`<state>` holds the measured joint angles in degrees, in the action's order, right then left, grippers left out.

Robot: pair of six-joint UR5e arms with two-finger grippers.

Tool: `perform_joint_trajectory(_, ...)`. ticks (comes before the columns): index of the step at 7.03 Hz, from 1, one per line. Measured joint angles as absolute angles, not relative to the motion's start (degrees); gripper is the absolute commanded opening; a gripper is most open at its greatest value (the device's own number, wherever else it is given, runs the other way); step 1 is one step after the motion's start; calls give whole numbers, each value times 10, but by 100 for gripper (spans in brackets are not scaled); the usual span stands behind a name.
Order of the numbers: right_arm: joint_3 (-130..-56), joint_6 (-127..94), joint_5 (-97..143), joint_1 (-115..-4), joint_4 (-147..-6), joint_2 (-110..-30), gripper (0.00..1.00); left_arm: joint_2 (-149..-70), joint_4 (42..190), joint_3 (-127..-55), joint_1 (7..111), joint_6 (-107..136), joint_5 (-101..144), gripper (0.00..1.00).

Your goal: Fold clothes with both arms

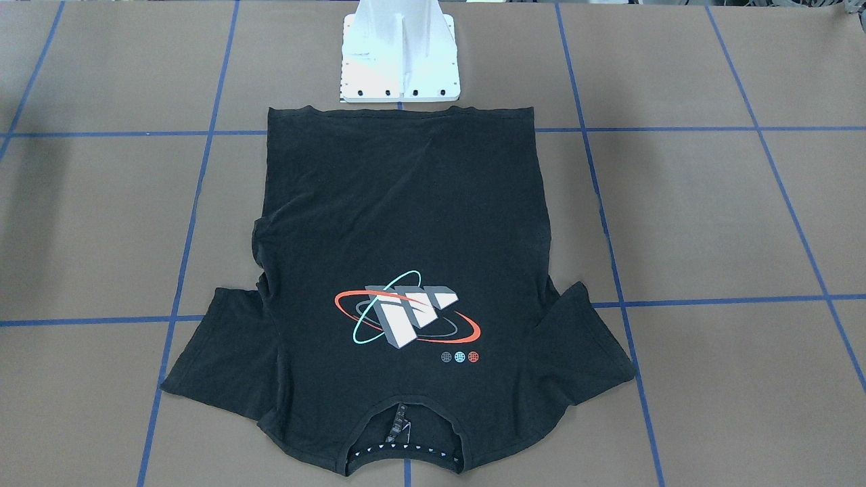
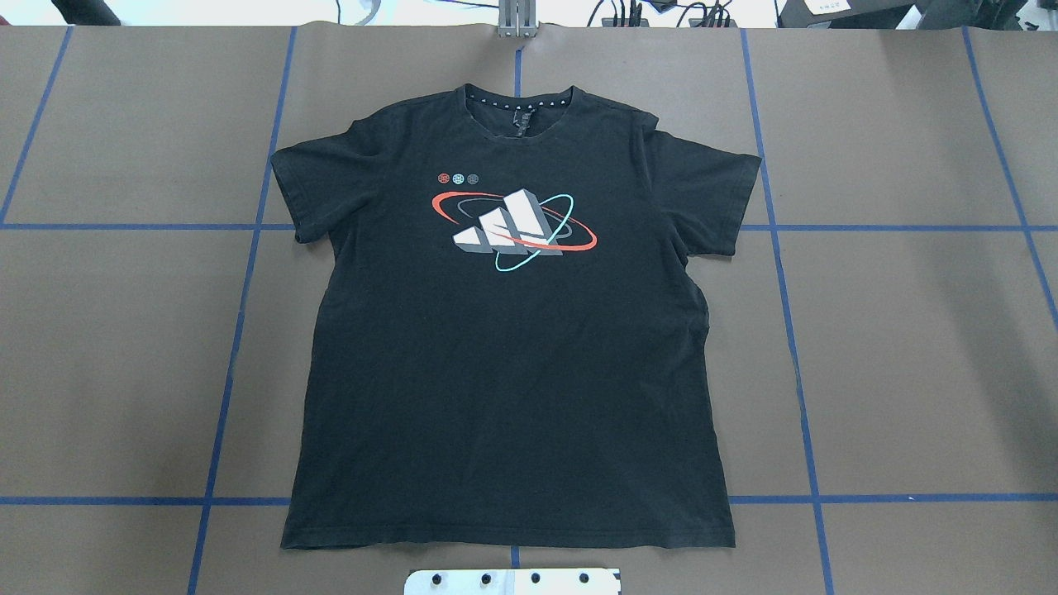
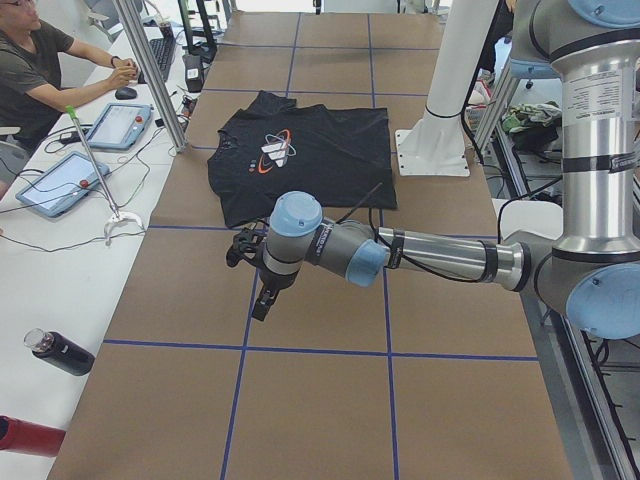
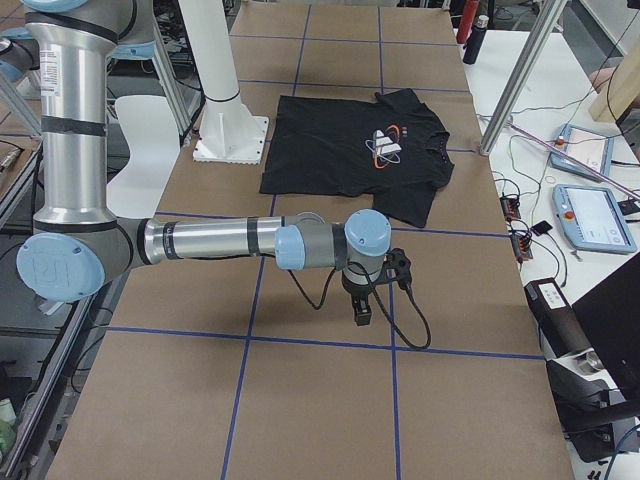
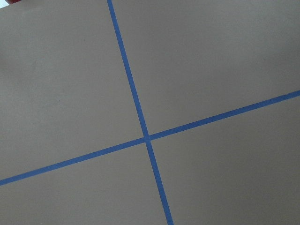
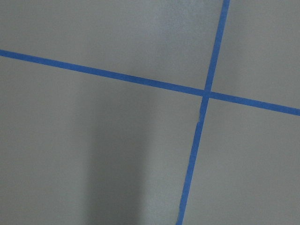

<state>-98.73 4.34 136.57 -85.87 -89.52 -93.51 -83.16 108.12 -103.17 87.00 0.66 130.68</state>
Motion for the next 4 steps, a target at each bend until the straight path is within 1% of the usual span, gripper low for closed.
perform_joint_trajectory(4, -986, 45, 1370, -858, -893, -936, 100, -816, 1092, -1040, 870, 4, 1316, 100)
